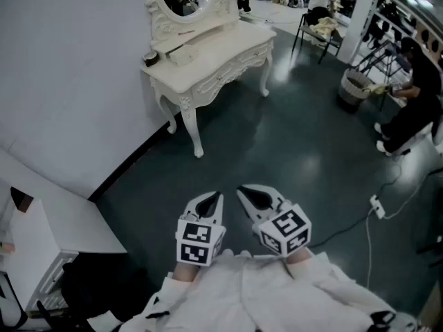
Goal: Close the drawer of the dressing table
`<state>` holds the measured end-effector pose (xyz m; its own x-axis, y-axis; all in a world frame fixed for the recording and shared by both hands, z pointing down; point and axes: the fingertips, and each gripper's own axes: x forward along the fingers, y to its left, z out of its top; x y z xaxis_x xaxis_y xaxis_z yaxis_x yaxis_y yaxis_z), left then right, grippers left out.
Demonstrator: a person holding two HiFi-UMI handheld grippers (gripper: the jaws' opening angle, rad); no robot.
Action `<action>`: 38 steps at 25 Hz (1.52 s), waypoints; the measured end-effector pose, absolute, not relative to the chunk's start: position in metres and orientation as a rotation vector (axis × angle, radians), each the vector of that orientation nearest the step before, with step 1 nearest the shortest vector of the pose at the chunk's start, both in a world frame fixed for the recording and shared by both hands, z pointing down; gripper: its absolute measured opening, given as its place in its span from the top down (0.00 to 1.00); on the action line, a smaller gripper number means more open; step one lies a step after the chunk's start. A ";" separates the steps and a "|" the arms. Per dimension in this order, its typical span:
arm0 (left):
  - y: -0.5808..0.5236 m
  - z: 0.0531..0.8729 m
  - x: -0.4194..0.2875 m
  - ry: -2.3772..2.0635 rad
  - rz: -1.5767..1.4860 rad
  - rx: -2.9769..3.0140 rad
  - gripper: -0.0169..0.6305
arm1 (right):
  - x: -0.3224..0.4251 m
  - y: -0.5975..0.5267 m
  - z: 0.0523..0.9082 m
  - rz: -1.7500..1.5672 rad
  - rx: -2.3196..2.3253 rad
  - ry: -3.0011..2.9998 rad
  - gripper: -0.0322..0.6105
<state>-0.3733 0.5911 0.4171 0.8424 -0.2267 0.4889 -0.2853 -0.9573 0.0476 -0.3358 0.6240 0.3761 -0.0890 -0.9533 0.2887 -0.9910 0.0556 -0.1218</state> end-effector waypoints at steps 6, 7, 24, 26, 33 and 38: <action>0.588 0.416 -0.367 -0.399 0.742 2.901 0.96 | -0.331 0.621 0.378 0.435 2.016 -2.173 0.94; 0.589 0.415 -0.367 -0.400 0.740 2.902 0.96 | -0.332 0.621 0.379 0.435 2.011 -2.173 0.94; 0.611 0.410 -0.359 -0.454 0.658 2.906 0.96 | -0.310 0.643 0.383 0.449 2.106 -2.118 0.94; 0.613 0.413 -0.357 -0.469 0.658 2.903 0.96 | -0.303 0.646 0.383 0.450 2.129 -2.116 0.93; 0.626 0.418 -0.348 -0.469 0.663 2.871 0.84 | -0.303 0.657 0.392 0.517 2.120 -2.129 0.93; 0.624 0.412 -0.342 -0.486 0.637 2.857 0.81 | -0.308 0.658 0.391 0.490 2.078 -2.151 0.76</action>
